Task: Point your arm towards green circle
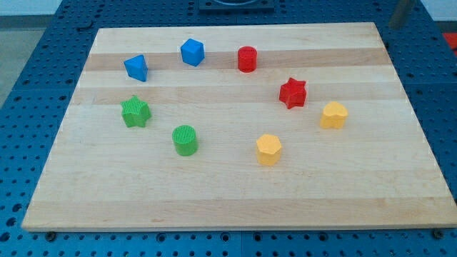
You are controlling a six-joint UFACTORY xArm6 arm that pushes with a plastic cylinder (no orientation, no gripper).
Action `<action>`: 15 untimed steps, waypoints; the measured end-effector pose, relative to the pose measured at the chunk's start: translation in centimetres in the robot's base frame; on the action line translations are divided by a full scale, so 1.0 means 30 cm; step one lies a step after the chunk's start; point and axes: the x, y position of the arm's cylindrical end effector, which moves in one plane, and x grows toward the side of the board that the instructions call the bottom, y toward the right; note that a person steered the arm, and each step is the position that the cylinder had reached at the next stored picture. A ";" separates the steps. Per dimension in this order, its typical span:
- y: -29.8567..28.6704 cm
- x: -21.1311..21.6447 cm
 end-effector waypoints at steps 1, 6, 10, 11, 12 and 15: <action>-0.008 0.018; -0.089 0.262; -0.346 0.382; -0.305 0.305; -0.237 0.170; -0.243 0.000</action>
